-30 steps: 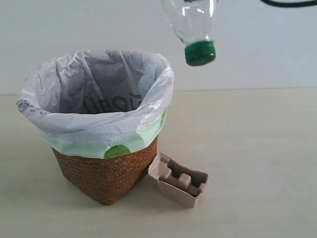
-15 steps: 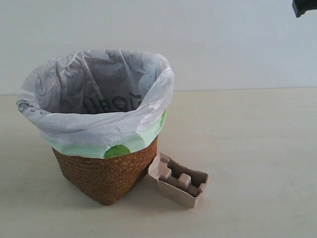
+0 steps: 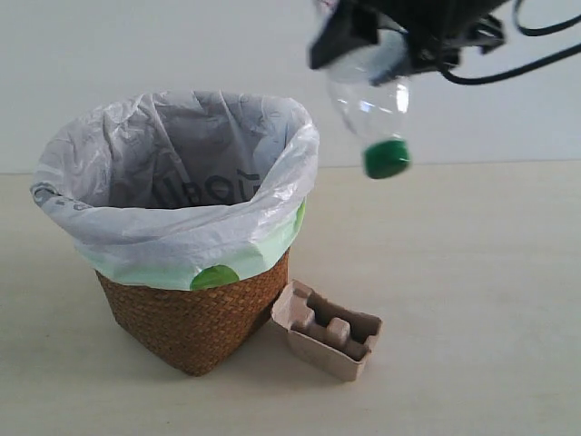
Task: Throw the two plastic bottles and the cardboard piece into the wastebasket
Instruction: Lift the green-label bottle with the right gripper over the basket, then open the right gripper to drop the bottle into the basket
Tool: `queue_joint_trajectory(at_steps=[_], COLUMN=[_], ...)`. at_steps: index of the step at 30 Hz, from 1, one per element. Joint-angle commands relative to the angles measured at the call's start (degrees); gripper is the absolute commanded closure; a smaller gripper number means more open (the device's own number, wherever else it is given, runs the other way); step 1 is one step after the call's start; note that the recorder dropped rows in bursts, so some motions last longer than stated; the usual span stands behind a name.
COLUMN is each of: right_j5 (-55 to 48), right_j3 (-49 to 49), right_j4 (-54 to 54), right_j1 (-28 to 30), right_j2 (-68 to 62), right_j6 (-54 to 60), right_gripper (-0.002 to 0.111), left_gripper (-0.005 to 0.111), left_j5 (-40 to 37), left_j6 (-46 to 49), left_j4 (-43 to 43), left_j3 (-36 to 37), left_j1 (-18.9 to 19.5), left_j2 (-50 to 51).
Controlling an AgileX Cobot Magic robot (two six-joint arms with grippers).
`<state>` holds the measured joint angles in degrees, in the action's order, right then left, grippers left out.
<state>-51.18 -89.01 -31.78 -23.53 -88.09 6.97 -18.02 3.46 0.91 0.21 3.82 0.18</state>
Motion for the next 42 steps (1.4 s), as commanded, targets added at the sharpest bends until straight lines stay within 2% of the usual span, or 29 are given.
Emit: queue_joint_trajectory(at_steps=[1,3,5,7,10,12,15,17,19,23,26,28,29,31,32,33,34,35,36,37,38,39,42], right_j5=[2.8,2.7,2.9,2.9,1.1,-3.2,-10.8,-15.3,-17.5,-13.4,-4.1,5.0,8.6,10.6,10.1,9.4,9.4,9.5,10.2,11.3,12.0,12.3,11.9], right_j3=[-0.3,-0.3,-0.3,-0.3,-0.3,-0.3,-0.3,-0.3,-0.3,-0.3,-0.3,-0.3,-0.3,-0.3,-0.3,-0.5,-0.7,-1.6,-2.2,-2.4,-2.4,-2.4,-2.4], right_j4=[-22.2,-19.8,-12.8,-2.8,18.9,37.1,55.9,62.9,65.6,60.7,44.1,23.8,4.8,-25.3,-38.0,-46.3,-49.6,-50.4,-49.6,-48.6,-46.7,-42.8,-31.1], right_j1=[-0.4,-0.4,-0.4,-0.3,-0.3,-0.3,-0.3,-0.3,-0.3,-0.4,-0.4,-0.4,-0.4,-0.5,-0.5,-0.5,-0.5,-0.5,-0.5,-0.5,-0.5,-0.5,-0.5], right_j2=[0.5,0.5,0.5,0.5,0.5,0.5,0.5,0.5,0.5,0.5,0.5,0.5,0.5,0.5,0.5,0.5,0.5,0.5,0.4,0.3,0.2,0.1,-0.5], right_j6=[14.6,14.3,10.0,3.8,-11.1,-21.9,-31.4,-33.6,-33.5,-32.5,-25.1,-13.7,-1.4,20.4,27.9,34.9,36.5,35.8,33.4,31.0,25.8,21.7,13.6], right_gripper=[0.108,0.108,0.108,0.108,0.108,0.108,0.108,0.108,0.108,0.108,0.108,0.108,0.108,0.107,0.102,0.093,0.082,0.064,0.037,0.021,0.011,0.007,0.01], left_gripper=[-0.001,-0.001,-0.001,-0.001,-0.001,-0.001,-0.001,-0.001,-0.001,-0.001,-0.001,-0.001,-0.001,-0.001,-0.001,-0.001,-0.001,-0.001,-0.001,-0.001,-0.001,-0.001,-0.001], left_j5=[0.4,0.4,0.4,0.4,0.4,0.4,0.4,0.4,0.4,0.4,0.4,0.4,0.4,0.4,0.4,0.4,0.4,0.4,0.4,0.4,0.4,0.4,0.4], left_j6=[-0.5,-0.5,-0.5,-0.5,-0.5,-0.5,-0.5,-0.5,-0.5,-0.5,-0.5,-0.5,-0.5,-0.5,-0.5,-0.5,-0.5,-0.5,-0.5,-0.5,-0.5,-0.5,-0.5], left_j4=[0.1,0.1,0.1,0.1,0.1,0.1,0.1,0.1,0.1,0.1,0.1,0.1,0.1,0.1,0.1,0.1,0.1,0.1,0.1,0.1,0.1,0.1,0.1], left_j3=[-0.2,-0.2,-0.2,-0.2,-0.2,-0.2,-0.2,-0.2,-0.2,-0.2,-0.2,-0.2,-0.2,-0.2,-0.2,-0.2,-0.2,-0.2,-0.2,-0.2,-0.2,-0.2,-0.2], left_j1=[-0.4,-0.4,-0.4,-0.4,-0.4,-0.4,-0.4,-0.4,-0.4,-0.4,-0.4,-0.4,-0.4,-0.4,-0.4,-0.4,-0.4,-0.4,-0.4,-0.4,-0.4,-0.4,-0.4], left_j2=[-0.2,-0.2,-0.2,-0.2,-0.2,-0.2,-0.2,-0.2,-0.2,-0.2,-0.2,-0.2,-0.2,-0.2,-0.2,-0.2,-0.2,-0.2,-0.2,-0.2,-0.2,-0.2,-0.2])
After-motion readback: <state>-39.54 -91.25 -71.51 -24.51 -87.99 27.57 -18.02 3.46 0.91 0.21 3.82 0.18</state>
